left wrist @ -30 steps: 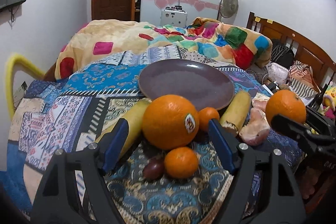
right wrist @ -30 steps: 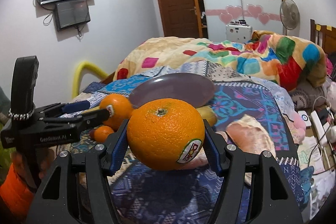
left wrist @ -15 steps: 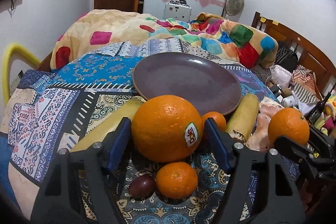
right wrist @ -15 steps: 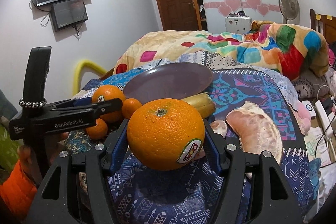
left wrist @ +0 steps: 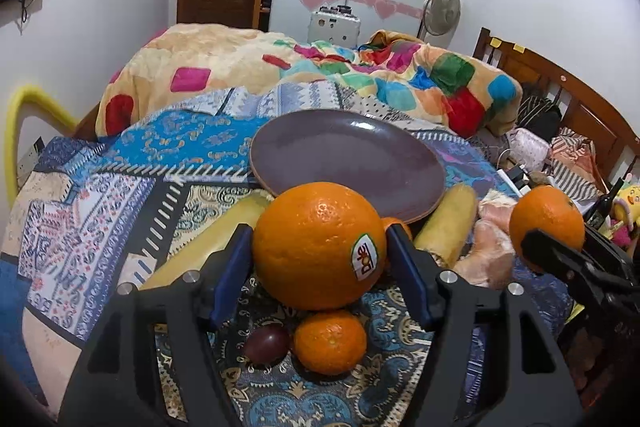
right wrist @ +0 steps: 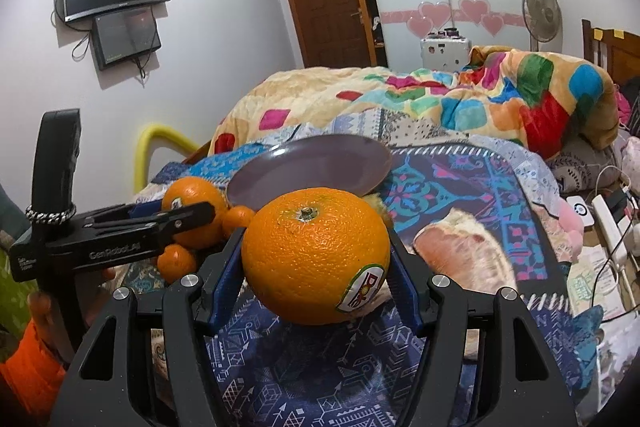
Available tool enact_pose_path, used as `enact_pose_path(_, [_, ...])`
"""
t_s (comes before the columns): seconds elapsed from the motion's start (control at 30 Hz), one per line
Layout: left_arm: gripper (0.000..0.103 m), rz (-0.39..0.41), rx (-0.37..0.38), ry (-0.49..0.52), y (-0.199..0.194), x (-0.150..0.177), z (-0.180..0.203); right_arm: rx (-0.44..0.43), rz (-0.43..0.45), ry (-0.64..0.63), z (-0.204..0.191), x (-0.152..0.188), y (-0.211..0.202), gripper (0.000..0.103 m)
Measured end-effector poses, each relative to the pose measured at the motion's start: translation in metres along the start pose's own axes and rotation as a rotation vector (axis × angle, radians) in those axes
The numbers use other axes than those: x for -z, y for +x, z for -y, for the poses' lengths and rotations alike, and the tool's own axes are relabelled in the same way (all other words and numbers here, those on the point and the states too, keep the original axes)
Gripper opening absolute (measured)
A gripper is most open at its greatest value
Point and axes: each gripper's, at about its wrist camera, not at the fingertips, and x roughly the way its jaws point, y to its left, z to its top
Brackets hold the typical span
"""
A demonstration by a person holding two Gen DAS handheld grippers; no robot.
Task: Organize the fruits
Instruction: 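Grasp a large stickered orange with the right tool while the left tool grasps another large orange, then carry both large oranges onto the purple plate and open both tools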
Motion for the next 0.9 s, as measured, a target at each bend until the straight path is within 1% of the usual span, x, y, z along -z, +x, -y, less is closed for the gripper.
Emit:
enact_pose_path(0.13, [0.067, 0.041, -0.003, 0.041, -0.017, -0.009, 0.008, 0.010, 0.039, -0.014, 0.000, -0.012, -0.006, 0.061])
enact_pose_path(0.37, [0.067, 0.089, 0.006, 0.051, -0.033, -0.033, 0.012, 0.028, 0.093, -0.056, -0.003, -0.038, -0.008, 0.061])
enact_pose_path(0.63, [0.067, 0.106, 0.006, 0.061, -0.030, -0.059, 0.011, 0.055, 0.119, -0.096, -0.001, -0.066, 0.004, 0.061])
enact_pose_path(0.73, [0.067, 0.109, -0.008, 0.073, -0.025, -0.068, 0.012, 0.069, 0.115, -0.106, 0.000, -0.074, 0.012, 0.061])
enact_pose_path(0.9, [0.067, 0.100, -0.009, 0.067, -0.015, -0.083, 0.007, 0.089, 0.098, -0.131, 0.000, -0.087, 0.030, 0.061])
